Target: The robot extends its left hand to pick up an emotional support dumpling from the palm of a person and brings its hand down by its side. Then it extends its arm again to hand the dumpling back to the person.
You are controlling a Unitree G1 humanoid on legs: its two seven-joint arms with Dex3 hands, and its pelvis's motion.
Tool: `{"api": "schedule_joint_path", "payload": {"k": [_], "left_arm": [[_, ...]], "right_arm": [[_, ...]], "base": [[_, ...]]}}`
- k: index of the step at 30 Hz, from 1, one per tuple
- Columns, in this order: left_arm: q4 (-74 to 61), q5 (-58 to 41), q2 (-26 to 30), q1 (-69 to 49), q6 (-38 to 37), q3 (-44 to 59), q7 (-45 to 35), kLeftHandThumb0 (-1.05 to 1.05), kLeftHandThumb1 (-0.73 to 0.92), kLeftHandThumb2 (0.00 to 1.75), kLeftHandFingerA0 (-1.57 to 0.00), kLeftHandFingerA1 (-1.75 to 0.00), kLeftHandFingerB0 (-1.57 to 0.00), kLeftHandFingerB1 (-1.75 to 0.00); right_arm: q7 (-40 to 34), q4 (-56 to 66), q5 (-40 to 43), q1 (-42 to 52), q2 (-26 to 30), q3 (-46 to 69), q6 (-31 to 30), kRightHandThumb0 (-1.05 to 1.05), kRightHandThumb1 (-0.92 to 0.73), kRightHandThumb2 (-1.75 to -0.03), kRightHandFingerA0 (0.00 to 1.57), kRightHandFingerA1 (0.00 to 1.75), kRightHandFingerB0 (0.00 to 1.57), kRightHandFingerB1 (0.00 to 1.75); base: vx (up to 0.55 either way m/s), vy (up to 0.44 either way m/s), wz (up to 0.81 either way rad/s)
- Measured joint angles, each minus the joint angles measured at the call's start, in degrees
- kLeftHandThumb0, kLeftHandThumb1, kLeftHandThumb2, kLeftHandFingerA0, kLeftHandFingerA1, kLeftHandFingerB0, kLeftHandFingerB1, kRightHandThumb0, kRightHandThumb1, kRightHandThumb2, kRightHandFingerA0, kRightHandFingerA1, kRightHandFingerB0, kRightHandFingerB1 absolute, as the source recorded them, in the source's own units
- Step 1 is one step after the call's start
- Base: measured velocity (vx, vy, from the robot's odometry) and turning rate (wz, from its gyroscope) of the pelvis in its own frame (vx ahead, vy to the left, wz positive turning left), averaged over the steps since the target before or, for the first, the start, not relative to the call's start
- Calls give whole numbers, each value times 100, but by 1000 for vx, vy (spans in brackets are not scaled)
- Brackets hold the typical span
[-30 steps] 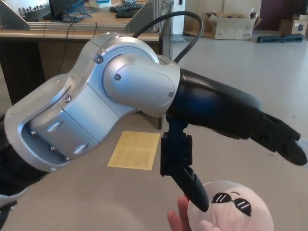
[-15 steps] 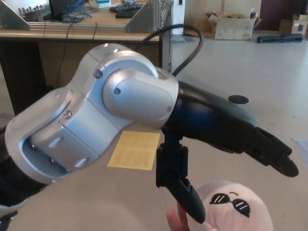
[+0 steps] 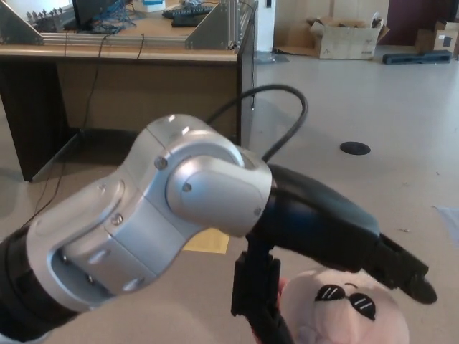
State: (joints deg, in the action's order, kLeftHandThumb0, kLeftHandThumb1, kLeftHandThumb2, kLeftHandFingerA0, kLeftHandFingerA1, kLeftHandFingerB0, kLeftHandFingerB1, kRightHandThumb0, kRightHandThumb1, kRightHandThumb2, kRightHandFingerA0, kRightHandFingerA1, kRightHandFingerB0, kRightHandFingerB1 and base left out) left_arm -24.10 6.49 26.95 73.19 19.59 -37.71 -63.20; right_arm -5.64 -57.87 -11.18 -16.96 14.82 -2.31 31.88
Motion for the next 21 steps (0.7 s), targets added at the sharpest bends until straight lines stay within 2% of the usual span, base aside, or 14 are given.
{"api": "schedule_joint_path", "payload": {"k": [12, 13, 14, 15, 18, 19, 20, 21], "left_arm": [[-82, 270, -38, -220, -21, -131, -43, -90, 52, 92, 0, 0, 0, -3], [-90, 287, -40, -228, -21, -141, -56, -89, 50, 56, 0, 0, 0, 0], [-93, 296, -41, -231, -21, -145, -63, -89, 50, 56, 0, 0, 0, 0], [-98, 314, -44, -234, -21, -149, -71, -94, 53, 96, 0, 0, 0, -4], [-140, 389, -49, -311, -20, -163, -76, -94, 53, 96, 0, 0, 0, -4], [-163, 420, -51, -356, -20, -168, -76, -78, 46, 97, 0, 0, 0, -11], [-170, 430, -52, -367, -20, -169, -76, -78, 46, 97, 0, 0, 0, -11], [-178, 446, -55, -384, -21, -168, -76, -105, 29, 84, -7, -9, -6, -27]], "right_arm": [[-51, 4, -167, 0, 58, -145, 92, -49, -72, -62, 67, 50, 61, 44], [-53, 4, -176, 0, 58, -145, 95, -49, -72, -62, 67, 50, 61, 44], [-54, 4, -182, 0, 58, -145, 97, -49, -72, -62, 67, 50, 61, 44], [-56, 4, -186, 0, 58, -146, 98, -49, -72, -62, 67, 50, 61, 44], [-58, 4, -196, 0, 59, -145, 104, -49, -72, -62, 67, 50, 61, 44], [-59, 4, -198, 0, 59, -145, 106, -49, -72, -62, 67, 50, 61, 44], [-60, 4, -199, 0, 59, -145, 107, -49, -72, -62, 67, 50, 61, 44], [-60, 4, -199, 0, 59, -145, 107, -49, -72, -62, 67, 50, 61, 44]], "base": [[0, 0, 0], [0, 0, 0], [0, 0, 0], [0, 0, 0], [0, 0, 0], [0, 0, 0], [0, 0, 0], [0, 0, 0]]}}
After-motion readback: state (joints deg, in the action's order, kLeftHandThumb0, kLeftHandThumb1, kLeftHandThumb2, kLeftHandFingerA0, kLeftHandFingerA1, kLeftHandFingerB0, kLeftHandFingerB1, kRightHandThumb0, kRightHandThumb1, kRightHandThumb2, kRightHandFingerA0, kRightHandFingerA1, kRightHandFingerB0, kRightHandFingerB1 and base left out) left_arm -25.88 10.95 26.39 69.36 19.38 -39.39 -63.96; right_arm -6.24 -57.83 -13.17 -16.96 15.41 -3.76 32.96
